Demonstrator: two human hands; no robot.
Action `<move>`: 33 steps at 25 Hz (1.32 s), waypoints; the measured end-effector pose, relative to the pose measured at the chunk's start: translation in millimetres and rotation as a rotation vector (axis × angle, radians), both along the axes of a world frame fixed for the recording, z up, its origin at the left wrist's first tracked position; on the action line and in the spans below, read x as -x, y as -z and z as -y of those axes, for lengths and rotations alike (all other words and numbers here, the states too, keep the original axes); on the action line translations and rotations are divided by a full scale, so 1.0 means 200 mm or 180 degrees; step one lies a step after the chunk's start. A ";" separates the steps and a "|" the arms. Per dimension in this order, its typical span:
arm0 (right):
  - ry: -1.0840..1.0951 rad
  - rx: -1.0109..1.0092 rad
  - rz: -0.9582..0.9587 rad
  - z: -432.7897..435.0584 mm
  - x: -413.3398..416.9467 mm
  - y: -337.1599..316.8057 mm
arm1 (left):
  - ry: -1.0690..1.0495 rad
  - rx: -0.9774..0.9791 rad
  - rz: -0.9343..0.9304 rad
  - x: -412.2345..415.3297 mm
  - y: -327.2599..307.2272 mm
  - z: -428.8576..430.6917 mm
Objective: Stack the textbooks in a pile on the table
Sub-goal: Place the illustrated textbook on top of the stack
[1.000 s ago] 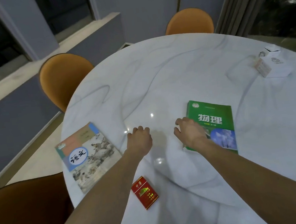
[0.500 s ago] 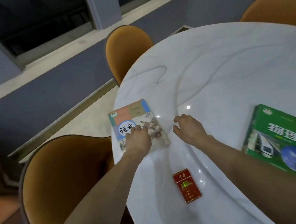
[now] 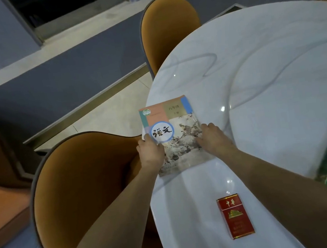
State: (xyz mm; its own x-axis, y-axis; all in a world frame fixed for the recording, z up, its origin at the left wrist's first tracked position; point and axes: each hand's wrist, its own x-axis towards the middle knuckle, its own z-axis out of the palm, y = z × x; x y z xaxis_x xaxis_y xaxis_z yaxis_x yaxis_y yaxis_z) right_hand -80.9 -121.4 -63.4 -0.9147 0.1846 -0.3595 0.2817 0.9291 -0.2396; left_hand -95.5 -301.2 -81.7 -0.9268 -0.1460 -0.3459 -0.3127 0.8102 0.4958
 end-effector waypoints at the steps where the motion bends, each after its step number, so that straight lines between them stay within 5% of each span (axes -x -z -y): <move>1: 0.0117 0.0090 0.0010 0.01 0.02 0.03 | -0.0235 -0.0174 0.0041 0.02 0.00 -0.01; 6: 0.1040 0.0691 0.0035 0.00 0.11 0.10 | -0.0920 -0.0713 0.0264 0.11 0.03 0.03; 12: 0.1493 0.1134 0.0184 -0.01 0.12 0.12 | -0.0767 -0.1752 0.0513 0.06 0.03 0.10; 16: 0.1809 0.1776 0.0250 -0.02 0.06 0.09 | -0.0809 -0.1916 0.0283 0.00 0.00 0.09; 25: 0.2114 0.2816 -0.0500 -0.25 -0.28 -0.31 | -0.0210 -0.2157 0.0211 -0.07 -0.33 -0.06; 33: 0.2699 0.3067 -0.1262 -0.61 -0.71 -0.60 | 0.0696 -0.2430 0.0344 -0.19 -0.58 -0.50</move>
State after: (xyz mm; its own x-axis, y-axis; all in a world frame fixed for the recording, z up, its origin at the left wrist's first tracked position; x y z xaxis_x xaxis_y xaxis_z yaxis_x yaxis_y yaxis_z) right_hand 60.2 0.2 55.9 -0.7169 0.5672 -0.4053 0.4418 -0.0799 -0.8935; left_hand -57.8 -201.6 33.9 -0.8627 0.3484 -0.3665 -0.2639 0.3081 0.9140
